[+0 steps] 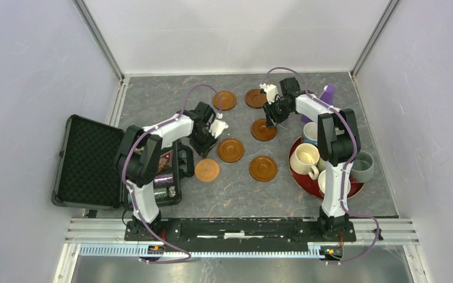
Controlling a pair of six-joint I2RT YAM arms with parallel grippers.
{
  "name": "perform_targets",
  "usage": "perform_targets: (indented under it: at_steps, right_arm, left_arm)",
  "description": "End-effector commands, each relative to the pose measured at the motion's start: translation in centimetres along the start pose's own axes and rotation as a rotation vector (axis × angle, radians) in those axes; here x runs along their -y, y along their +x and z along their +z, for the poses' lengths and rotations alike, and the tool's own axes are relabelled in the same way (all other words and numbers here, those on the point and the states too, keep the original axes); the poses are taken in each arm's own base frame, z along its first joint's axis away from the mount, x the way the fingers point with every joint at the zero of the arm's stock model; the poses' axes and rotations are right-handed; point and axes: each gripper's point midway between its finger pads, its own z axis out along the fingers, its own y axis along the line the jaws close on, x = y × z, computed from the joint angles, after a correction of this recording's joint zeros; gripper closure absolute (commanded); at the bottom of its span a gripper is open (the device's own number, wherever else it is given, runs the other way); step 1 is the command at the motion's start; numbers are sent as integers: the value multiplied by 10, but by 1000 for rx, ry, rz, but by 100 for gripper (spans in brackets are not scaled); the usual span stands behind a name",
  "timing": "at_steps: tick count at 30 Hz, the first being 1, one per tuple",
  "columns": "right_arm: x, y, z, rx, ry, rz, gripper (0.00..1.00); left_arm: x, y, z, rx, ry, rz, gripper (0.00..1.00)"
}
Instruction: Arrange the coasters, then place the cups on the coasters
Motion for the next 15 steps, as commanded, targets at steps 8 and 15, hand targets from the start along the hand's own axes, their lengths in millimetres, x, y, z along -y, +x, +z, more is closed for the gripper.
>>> perform_targets:
  at_steps: [8, 15]
  right_arm:
    - [7, 32, 4, -65, 14, 28, 60]
    - [-2, 33, 2, -43, 4, 47, 60]
  left_arm:
    - [65, 7, -30, 80, 158, 93, 45]
    - [28, -74, -38, 303, 29, -14, 26]
